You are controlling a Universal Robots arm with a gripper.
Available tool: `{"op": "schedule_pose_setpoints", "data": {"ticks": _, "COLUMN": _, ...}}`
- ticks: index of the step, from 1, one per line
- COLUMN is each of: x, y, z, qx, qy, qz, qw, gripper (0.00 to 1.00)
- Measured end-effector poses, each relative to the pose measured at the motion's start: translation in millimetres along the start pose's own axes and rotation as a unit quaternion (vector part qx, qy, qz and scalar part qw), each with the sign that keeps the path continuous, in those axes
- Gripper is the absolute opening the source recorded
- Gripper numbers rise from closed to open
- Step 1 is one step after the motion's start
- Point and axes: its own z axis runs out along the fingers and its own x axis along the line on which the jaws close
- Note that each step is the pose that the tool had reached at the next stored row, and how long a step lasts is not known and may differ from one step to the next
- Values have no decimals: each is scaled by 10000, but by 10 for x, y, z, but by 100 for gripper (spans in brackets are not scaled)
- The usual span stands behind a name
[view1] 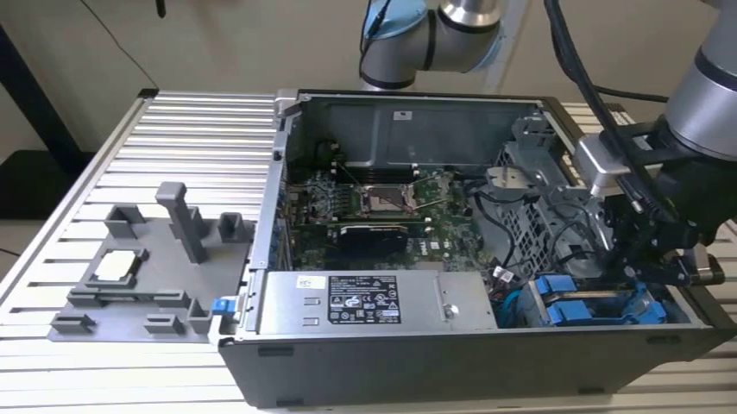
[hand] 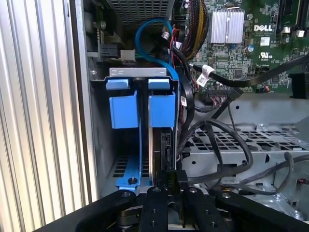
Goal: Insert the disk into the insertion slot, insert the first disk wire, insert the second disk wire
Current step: 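Insert the first disk wire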
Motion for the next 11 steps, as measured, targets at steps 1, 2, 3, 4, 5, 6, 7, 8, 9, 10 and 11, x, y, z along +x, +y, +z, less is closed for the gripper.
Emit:
{"op": "schedule_pose_setpoints", "data": {"ticks": 1, "x": 0, "y": 3, "z": 7, "qx": 4, "qy": 0, "qz": 0, "qw": 10000, "gripper": 19}}
{"op": "schedule_pose_setpoints", "data": {"ticks": 2, "x": 1, "y": 5, "z": 15, "qx": 8, "qy": 0, "qz": 1, "qw": 10000, "gripper": 19}}
{"op": "schedule_pose_setpoints", "data": {"ticks": 3, "x": 1, "y": 7, "z": 21, "qx": 11, "qy": 1, "qz": 1, "qw": 10000, "gripper": 19}}
{"op": "schedule_pose_setpoints", "data": {"ticks": 4, "x": 0, "y": 8, "z": 26, "qx": 13, "qy": 2, "qz": 1, "qw": 10000, "gripper": 19}}
{"op": "schedule_pose_setpoints", "data": {"ticks": 5, "x": 1, "y": 10, "z": 30, "qx": 14, "qy": 3, "qz": 2, "qw": 10000, "gripper": 19}}
{"op": "schedule_pose_setpoints", "data": {"ticks": 6, "x": 1, "y": 12, "z": 35, "qx": 14, "qy": 1, "qz": 4, "qw": 10000, "gripper": 19}}
{"op": "schedule_pose_setpoints", "data": {"ticks": 7, "x": 1, "y": 12, "z": 37, "qx": 14, "qy": 1, "qz": 4, "qw": 10000, "gripper": 19}}
{"op": "schedule_pose_setpoints", "data": {"ticks": 8, "x": 1, "y": 13, "z": 39, "qx": 15, "qy": 2, "qz": 4, "qw": 10000, "gripper": 19}}
{"op": "schedule_pose_setpoints", "data": {"ticks": 9, "x": 1, "y": 13, "z": 43, "qx": 15, "qy": 3, "qz": 4, "qw": 10000, "gripper": 19}}
{"op": "schedule_pose_setpoints", "data": {"ticks": 10, "x": 2, "y": 15, "z": 49, "qx": 16, "qy": 4, "qz": 5, "qw": 10000, "gripper": 19}}
{"op": "schedule_pose_setpoints", "data": {"ticks": 11, "x": 3, "y": 16, "z": 56, "qx": 16, "qy": 6, "qz": 5, "qw": 10000, "gripper": 19}}
